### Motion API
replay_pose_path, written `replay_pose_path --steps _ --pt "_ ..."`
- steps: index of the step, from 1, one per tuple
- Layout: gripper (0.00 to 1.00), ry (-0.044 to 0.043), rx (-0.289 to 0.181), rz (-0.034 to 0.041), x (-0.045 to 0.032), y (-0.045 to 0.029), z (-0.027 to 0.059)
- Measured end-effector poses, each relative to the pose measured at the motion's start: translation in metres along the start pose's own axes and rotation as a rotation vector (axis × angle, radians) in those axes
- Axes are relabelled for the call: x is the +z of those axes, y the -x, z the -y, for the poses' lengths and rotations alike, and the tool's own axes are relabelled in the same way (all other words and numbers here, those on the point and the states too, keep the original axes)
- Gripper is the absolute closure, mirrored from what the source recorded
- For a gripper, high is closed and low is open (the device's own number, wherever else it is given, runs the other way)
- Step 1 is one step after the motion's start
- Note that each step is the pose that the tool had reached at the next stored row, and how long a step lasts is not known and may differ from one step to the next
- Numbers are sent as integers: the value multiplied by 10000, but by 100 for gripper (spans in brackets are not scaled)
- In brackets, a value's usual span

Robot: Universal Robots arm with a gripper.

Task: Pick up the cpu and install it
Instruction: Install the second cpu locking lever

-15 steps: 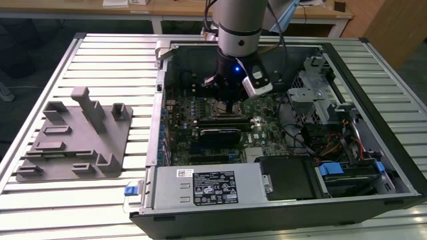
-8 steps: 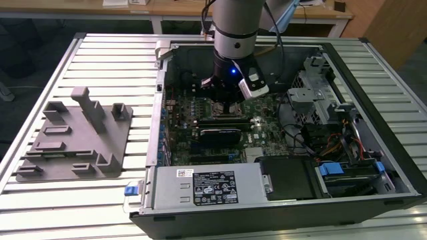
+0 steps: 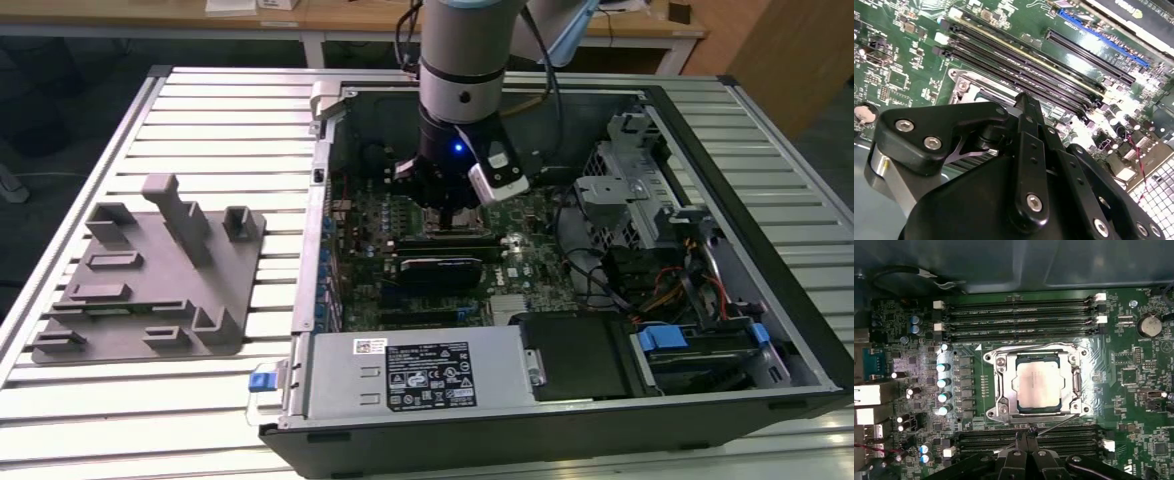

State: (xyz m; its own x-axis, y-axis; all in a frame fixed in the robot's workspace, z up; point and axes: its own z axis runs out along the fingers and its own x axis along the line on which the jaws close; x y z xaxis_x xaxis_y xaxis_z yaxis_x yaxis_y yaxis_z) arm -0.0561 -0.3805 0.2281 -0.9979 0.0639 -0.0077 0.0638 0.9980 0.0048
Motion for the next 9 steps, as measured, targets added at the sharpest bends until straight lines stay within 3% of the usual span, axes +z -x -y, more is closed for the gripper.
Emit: replay_pose_path --steps 5,9 --pt "89 64 1 -4 14 -56 40" --pt "89 195 2 -13 35 -92 76"
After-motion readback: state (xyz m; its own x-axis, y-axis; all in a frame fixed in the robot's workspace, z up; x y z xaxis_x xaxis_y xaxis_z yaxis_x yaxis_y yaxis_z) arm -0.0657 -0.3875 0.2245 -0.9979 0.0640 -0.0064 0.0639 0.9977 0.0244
